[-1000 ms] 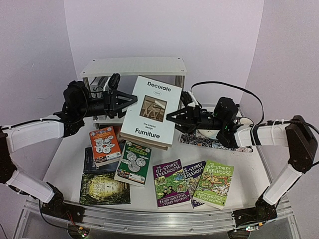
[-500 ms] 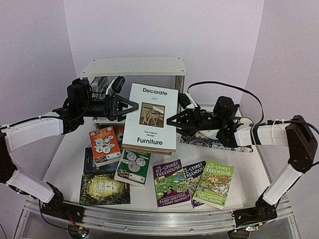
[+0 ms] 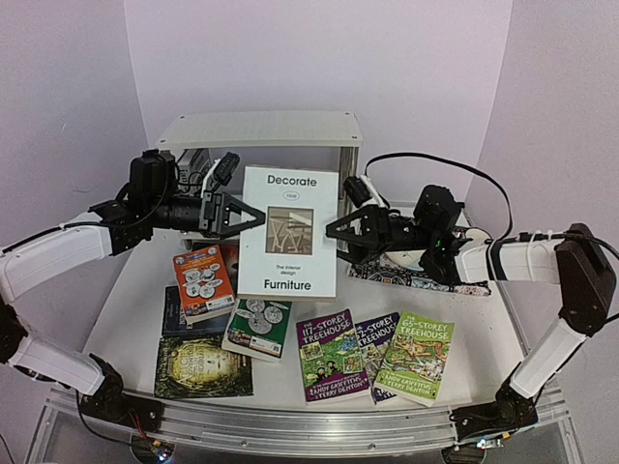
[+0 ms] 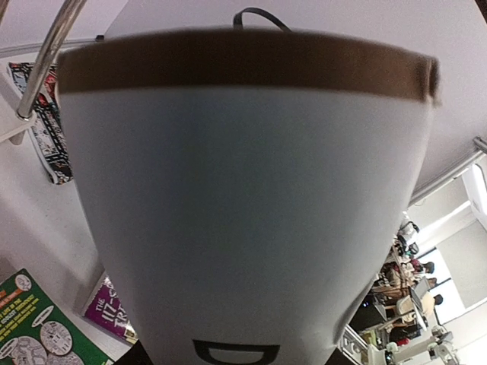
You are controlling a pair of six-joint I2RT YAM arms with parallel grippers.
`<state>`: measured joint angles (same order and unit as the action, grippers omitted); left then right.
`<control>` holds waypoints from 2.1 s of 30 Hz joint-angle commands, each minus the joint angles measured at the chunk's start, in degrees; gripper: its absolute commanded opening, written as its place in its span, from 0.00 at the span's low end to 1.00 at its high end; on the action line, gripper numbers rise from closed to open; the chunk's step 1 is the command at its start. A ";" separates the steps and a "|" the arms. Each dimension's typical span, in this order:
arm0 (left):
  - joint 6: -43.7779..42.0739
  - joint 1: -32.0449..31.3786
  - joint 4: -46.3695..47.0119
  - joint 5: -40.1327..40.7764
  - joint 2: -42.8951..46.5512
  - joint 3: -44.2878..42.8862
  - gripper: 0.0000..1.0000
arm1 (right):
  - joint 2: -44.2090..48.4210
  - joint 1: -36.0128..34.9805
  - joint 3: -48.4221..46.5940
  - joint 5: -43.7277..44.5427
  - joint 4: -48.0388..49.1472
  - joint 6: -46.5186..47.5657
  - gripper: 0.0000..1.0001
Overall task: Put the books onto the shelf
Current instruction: Pass from the right arm to the left, then place the book on the shelf.
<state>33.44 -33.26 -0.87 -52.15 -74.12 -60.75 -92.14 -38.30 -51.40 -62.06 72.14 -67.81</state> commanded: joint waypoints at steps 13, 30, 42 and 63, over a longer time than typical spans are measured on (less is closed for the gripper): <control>-12.64 0.38 -1.66 47.48 15.19 8.10 0.32 | 14.54 5.26 -1.50 20.94 -38.68 38.33 0.98; -18.56 0.33 8.79 67.54 -0.88 8.17 0.30 | 24.86 5.26 2.63 27.36 -49.19 47.80 0.98; -22.64 0.32 12.43 72.78 -6.34 4.07 0.32 | 24.18 5.26 2.72 25.89 -49.31 47.81 0.98; -30.35 0.38 38.48 82.99 -15.84 6.24 0.32 | 25.67 5.24 2.02 26.15 -52.52 48.90 0.98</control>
<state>5.55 -32.95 24.85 27.75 -88.99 -55.22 -68.76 -32.82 -48.05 -35.31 20.39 -20.33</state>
